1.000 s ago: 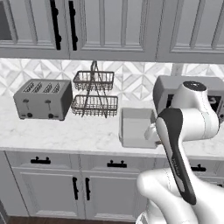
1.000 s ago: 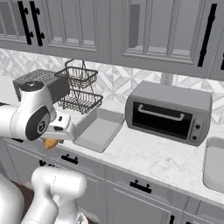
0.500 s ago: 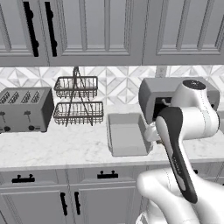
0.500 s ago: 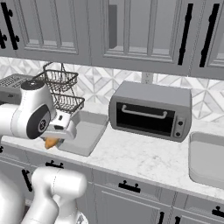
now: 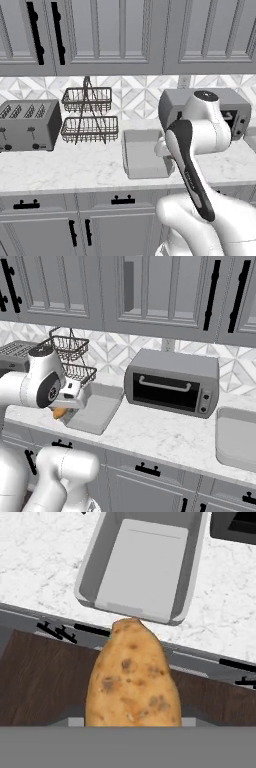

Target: Place one potato and one steak in each tupperware on the nearby counter, to pack two identical lunches.

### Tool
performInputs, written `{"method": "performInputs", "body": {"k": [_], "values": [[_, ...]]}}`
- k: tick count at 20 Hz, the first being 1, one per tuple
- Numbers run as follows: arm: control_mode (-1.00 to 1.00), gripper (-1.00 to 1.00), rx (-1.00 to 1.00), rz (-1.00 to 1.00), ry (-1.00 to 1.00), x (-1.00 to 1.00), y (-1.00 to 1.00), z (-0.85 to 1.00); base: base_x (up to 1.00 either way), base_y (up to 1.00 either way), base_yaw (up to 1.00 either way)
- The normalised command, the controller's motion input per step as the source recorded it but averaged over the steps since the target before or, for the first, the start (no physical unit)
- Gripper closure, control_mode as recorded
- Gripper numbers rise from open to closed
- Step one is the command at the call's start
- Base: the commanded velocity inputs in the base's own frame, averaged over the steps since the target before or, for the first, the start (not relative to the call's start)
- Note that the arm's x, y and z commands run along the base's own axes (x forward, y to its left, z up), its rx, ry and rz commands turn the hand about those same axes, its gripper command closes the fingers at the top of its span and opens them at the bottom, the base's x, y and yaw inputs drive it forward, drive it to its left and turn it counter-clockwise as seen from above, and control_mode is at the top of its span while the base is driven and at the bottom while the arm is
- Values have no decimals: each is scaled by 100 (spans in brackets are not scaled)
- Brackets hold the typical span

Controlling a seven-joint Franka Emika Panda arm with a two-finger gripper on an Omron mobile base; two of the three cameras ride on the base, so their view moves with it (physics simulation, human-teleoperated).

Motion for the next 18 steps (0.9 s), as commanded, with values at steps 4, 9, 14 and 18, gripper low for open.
{"method": "performInputs", "body": {"k": [4, 9, 14, 18], "values": [[-100, 100, 0, 10, 7, 100, 60, -11, 0, 0, 0], [-100, 100, 0, 3, 15, 100, 9, -48, 0, 0, 0], [-100, 100, 0, 0, 23, 100, -6, -71, 0, 0, 0], [-100, 100, 0, 0, 23, 99, 0, -78, 0, 0, 0]]}}
